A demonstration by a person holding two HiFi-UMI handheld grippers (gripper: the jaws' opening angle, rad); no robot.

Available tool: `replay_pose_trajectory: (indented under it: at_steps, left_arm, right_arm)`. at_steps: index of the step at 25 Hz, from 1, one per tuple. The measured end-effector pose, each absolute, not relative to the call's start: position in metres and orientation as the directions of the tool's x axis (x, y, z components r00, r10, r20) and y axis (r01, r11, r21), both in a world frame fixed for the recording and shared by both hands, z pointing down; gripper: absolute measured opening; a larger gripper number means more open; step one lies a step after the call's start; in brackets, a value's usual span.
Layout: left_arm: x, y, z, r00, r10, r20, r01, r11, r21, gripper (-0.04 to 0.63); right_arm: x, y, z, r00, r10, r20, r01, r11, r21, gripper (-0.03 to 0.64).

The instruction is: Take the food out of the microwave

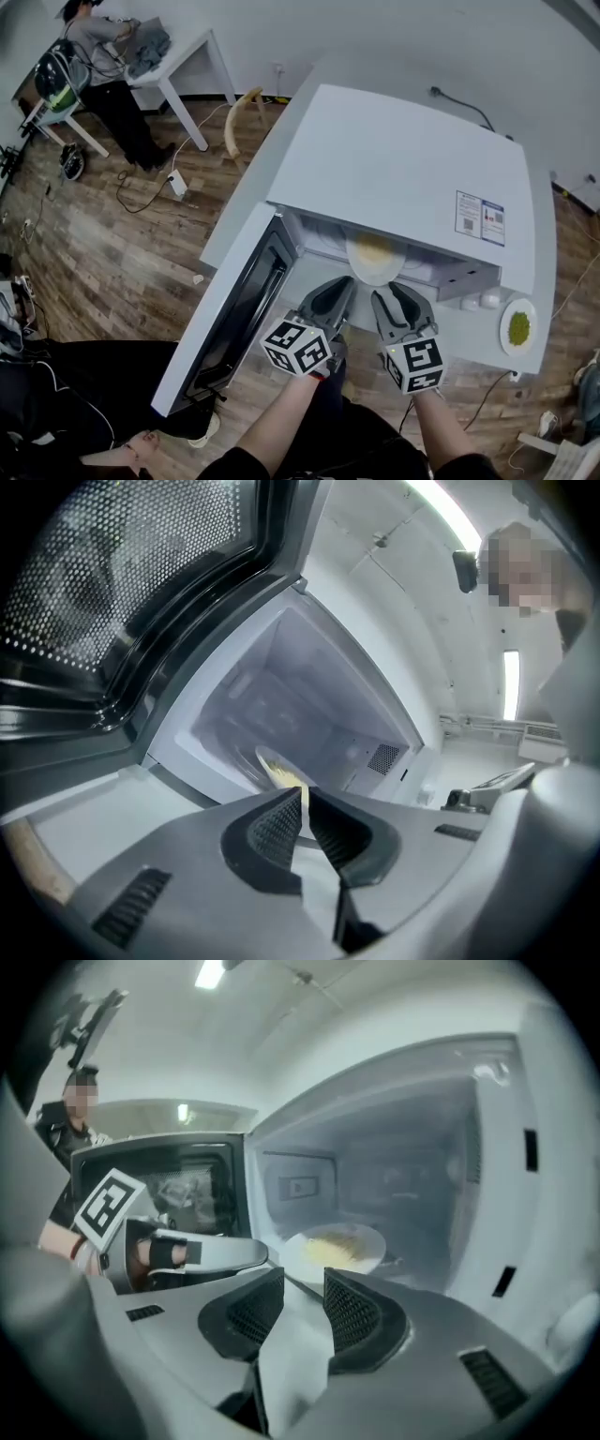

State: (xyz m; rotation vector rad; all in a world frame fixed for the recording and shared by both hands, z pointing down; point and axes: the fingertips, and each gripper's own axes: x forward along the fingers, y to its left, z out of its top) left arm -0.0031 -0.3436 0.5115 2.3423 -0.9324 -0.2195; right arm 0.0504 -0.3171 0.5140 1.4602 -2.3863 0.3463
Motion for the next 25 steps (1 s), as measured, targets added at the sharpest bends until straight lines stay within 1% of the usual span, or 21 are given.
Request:
replay_pose_trajectory:
  at_steps: [3, 5, 9, 13, 16, 19, 21, 23, 24, 25]
  left_arm:
    - [-0.003, -0.342, 0.512, 0.740, -0.669, 0.066, -0.570, -0.573, 0.589, 0.017]
    - [-0.002, -0.341, 0.512, 0.741, -0.668, 0.066, -0.570, -0.574, 0.589, 0.017]
    - [-0.001, -0.339, 0.510, 0.746, -0.662, 0.071, -0.571, -0.582, 0.578, 0.017]
    - [-0.002, -0.338, 0.511, 0.748, -0.659, 0.076, -0.573, -0.583, 0.576, 0.017]
    - [-0.004, -0.339, 0.511, 0.750, -0.656, 0.078, -0.570, -0.582, 0.580, 0.017]
    - [-0.004, -0.338, 0.511, 0.754, -0.651, 0.080, -0.566, -0.584, 0.582, 0.017]
    - [-0.005, -0.338, 0.511, 0.756, -0.649, 0.082, -0.564, -0.584, 0.583, 0.017]
    - [-0.004, -0.338, 0.511, 0.759, -0.646, 0.084, -0.561, -0.583, 0.588, 0.017]
    - [-0.004, -0.337, 0.511, 0.761, -0.643, 0.085, -0.558, -0.583, 0.590, 0.017]
    - [-0.003, -0.337, 0.511, 0.764, -0.640, 0.085, -0.555, -0.584, 0.592, 0.017]
  right_arm:
    - [0.063, -0.318, 0.518, -0.417, -0.828, 0.374, -0.906, 0.349, -0.238, 0.120]
    - [0.065, -0.318, 0.519, -0.434, -0.828, 0.355, -0.877, 0.296, -0.379, 0.124]
    - [0.062, -0.322, 0.518, -0.467, -0.830, 0.305, -0.744, 0.182, -0.643, 0.150]
    - [0.065, -0.330, 0.519, -0.460, -0.852, 0.252, -0.552, 0.052, -0.832, 0.176]
    - [0.067, -0.338, 0.524, -0.445, -0.866, 0.227, -0.428, -0.018, -0.904, 0.176]
    - [0.067, -0.343, 0.528, -0.441, -0.870, 0.222, -0.367, -0.051, -0.929, 0.176]
    - [0.066, -0.346, 0.529, -0.440, -0.870, 0.222, -0.349, -0.062, -0.935, 0.172]
    - [0.065, -0.348, 0.530, -0.437, -0.870, 0.231, -0.342, -0.076, -0.936, 0.151]
    - [0.065, -0.348, 0.531, -0.434, -0.870, 0.235, -0.341, -0.083, -0.936, 0.131]
    - [0.065, -0.348, 0.531, -0.432, -0.870, 0.237, -0.340, -0.086, -0.936, 0.096]
